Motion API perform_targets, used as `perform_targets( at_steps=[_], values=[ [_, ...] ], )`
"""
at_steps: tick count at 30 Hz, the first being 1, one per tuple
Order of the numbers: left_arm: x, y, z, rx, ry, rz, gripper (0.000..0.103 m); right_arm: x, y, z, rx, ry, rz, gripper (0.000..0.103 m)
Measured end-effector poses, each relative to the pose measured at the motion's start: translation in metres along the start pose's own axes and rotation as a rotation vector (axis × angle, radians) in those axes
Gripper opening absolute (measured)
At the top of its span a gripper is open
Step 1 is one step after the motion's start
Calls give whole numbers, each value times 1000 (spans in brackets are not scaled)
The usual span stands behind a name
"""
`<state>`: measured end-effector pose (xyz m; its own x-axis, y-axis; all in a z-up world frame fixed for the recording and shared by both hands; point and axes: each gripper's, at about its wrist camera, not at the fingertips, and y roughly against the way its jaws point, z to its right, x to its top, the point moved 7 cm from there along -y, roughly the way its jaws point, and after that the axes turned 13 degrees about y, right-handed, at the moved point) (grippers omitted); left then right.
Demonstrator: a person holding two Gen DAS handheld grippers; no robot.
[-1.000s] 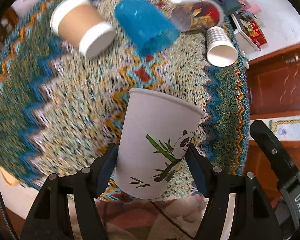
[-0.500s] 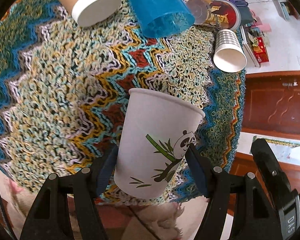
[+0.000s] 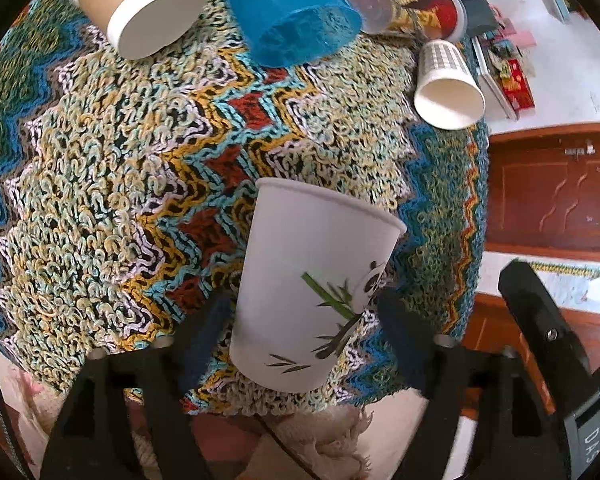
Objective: Flip cup upright
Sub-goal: 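Rotate the held panda cup upright with the left gripper, rim facing up, then lower the upright panda cup onto the rug and open the left gripper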
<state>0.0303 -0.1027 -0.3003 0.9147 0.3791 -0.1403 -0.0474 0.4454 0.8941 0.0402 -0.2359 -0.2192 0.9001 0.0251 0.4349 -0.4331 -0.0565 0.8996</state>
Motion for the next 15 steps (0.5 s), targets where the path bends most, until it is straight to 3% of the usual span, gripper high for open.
perform_targets(
  at_steps=[15],
  values=[
    [-7,14,-5,27,-24,22,94,2,7,1,4,-3,20,80]
  ],
)
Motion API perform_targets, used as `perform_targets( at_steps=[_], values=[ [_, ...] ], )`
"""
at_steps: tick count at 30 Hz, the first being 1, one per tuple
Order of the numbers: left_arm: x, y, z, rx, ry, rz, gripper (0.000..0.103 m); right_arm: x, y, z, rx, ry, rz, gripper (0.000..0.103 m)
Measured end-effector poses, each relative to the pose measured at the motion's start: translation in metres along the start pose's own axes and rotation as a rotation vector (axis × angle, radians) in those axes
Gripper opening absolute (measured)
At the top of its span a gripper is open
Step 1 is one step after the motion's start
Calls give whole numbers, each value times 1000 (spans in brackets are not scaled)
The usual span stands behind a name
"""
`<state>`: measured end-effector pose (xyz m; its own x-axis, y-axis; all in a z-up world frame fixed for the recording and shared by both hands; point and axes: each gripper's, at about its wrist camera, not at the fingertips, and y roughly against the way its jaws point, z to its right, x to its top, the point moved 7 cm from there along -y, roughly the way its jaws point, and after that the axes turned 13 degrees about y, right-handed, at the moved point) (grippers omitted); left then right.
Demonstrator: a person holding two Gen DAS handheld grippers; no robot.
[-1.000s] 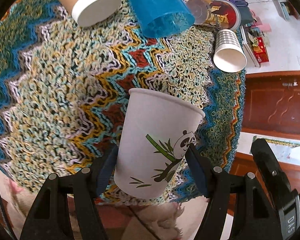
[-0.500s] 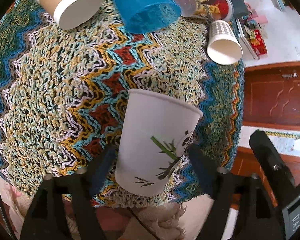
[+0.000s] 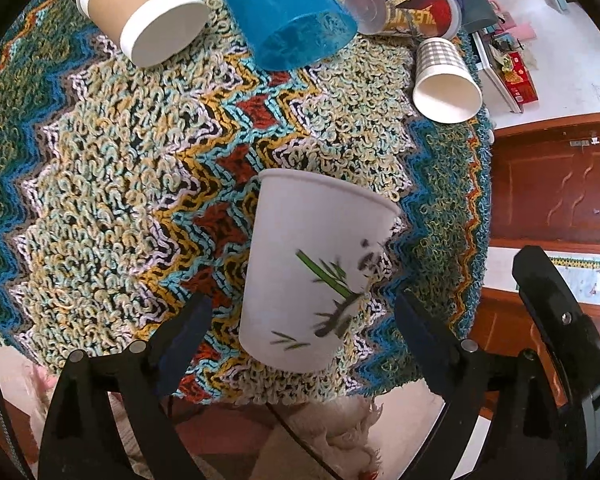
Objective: Flip cup upright
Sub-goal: 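Lower the upright panda cup onto the rug and open the left gripper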
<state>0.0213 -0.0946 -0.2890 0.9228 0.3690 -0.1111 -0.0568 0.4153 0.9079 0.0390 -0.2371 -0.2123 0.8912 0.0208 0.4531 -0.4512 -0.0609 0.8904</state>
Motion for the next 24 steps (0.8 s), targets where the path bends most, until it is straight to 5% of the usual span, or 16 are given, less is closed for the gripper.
perform_targets(
  at_steps=[16,24],
  values=[
    [-6,68,-17,19,-124,126,94,4,26,-20,29,25,46,80],
    [3,109,-30,157,-282,314,94,2,18,-45,63,70,12,80]
  ],
)
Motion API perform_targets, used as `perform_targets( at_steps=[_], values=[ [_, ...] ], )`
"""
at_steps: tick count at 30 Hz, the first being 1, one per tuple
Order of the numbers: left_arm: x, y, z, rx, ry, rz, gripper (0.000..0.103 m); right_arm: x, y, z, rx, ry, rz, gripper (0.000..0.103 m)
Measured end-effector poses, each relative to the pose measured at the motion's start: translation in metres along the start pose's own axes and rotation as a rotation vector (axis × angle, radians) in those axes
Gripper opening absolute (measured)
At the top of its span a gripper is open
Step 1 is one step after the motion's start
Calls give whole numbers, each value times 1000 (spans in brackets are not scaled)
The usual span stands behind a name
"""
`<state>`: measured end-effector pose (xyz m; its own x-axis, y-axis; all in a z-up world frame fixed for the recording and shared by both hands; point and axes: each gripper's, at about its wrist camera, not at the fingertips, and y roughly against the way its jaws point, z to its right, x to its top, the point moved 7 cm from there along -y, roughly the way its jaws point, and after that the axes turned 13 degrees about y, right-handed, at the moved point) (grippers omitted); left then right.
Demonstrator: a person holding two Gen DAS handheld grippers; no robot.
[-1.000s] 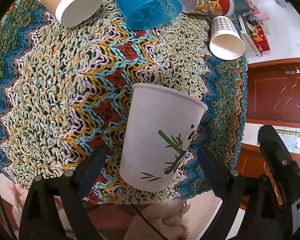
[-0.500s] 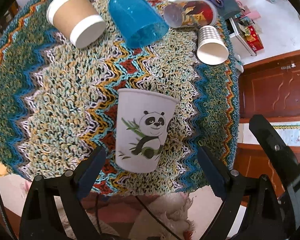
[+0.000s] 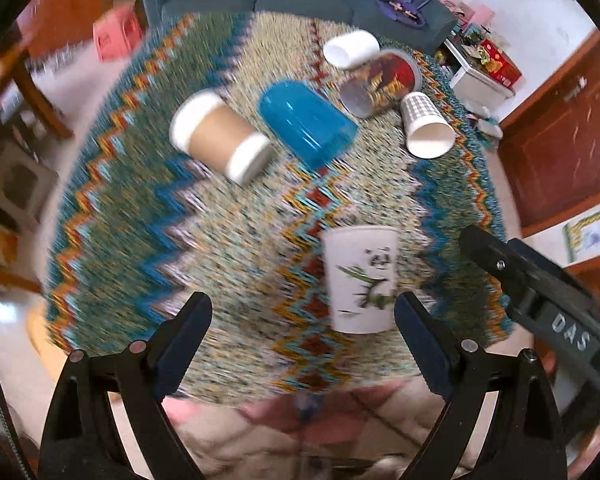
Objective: Flip cup upright
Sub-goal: 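Lower the upright panda cup onto the rug and open the left gripper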
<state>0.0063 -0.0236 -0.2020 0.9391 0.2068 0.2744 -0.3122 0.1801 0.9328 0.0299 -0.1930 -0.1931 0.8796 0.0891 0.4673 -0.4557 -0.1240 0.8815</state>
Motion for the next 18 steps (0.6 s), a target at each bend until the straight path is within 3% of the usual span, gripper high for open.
perform_targets(
  at_steps=[7,18],
  values=[
    [10,12,-24,84,-36,109,94,-1,-11,-15,12,26,-38,80],
    [20,0,-45,108,24,123,94,-4,-36,-36,22,87,-109,80]
  ],
)
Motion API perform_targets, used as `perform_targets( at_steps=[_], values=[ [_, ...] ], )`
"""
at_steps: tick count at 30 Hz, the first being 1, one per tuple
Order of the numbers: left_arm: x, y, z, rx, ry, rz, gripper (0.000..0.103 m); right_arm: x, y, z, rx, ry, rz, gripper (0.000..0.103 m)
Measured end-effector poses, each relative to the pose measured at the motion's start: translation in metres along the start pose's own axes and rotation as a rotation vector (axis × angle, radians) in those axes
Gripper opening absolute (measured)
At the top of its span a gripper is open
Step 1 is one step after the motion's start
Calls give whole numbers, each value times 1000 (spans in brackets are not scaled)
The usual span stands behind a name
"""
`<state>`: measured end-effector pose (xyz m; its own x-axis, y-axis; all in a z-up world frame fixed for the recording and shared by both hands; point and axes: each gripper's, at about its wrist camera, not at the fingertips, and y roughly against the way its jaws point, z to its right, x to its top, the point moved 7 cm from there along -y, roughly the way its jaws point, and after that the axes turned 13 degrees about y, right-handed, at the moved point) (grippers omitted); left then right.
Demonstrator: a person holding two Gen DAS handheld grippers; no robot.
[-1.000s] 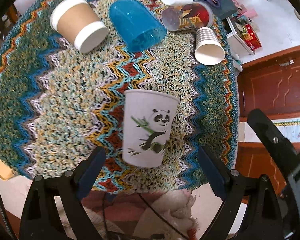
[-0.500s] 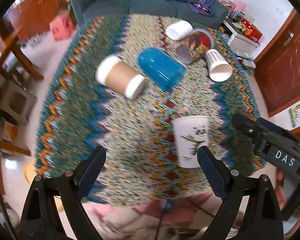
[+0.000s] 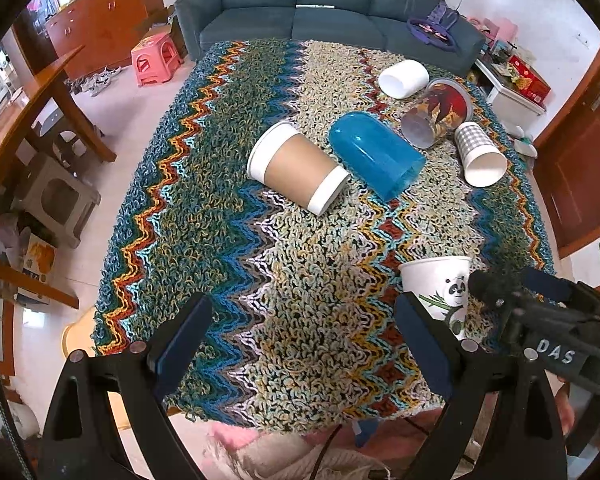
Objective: Flip cup upright
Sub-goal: 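Lower the upright panda cup onto the rug and open the left gripper, then grasp the standing panda cup with the right gripper and lift it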
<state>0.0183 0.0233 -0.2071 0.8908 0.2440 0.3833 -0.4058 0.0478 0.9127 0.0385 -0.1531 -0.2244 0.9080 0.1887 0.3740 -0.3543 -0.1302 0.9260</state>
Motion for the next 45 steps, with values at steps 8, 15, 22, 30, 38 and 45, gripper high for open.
perform_targets(
  at_steps=[8,15,22,30,38,45],
  values=[
    [4,-11,-3,12,-2,-12,94,-4,-29,-10,39,23,-91,80],
    [4,-18,-6,14,6,-32,94,-2,-48,-17,64,61,-157,80],
    [7,-21,-12,11,28,-37,94,1,-60,-21,79,101,-197,80],
    [7,-28,-18,11,42,-56,94,6,-80,-24,124,138,-269,80],
    [7,-32,-19,7,48,-66,94,1,-88,-20,222,94,-315,70],
    [0,-37,-4,-12,6,-92,94,2,-77,-12,213,88,-271,69]
  ],
)
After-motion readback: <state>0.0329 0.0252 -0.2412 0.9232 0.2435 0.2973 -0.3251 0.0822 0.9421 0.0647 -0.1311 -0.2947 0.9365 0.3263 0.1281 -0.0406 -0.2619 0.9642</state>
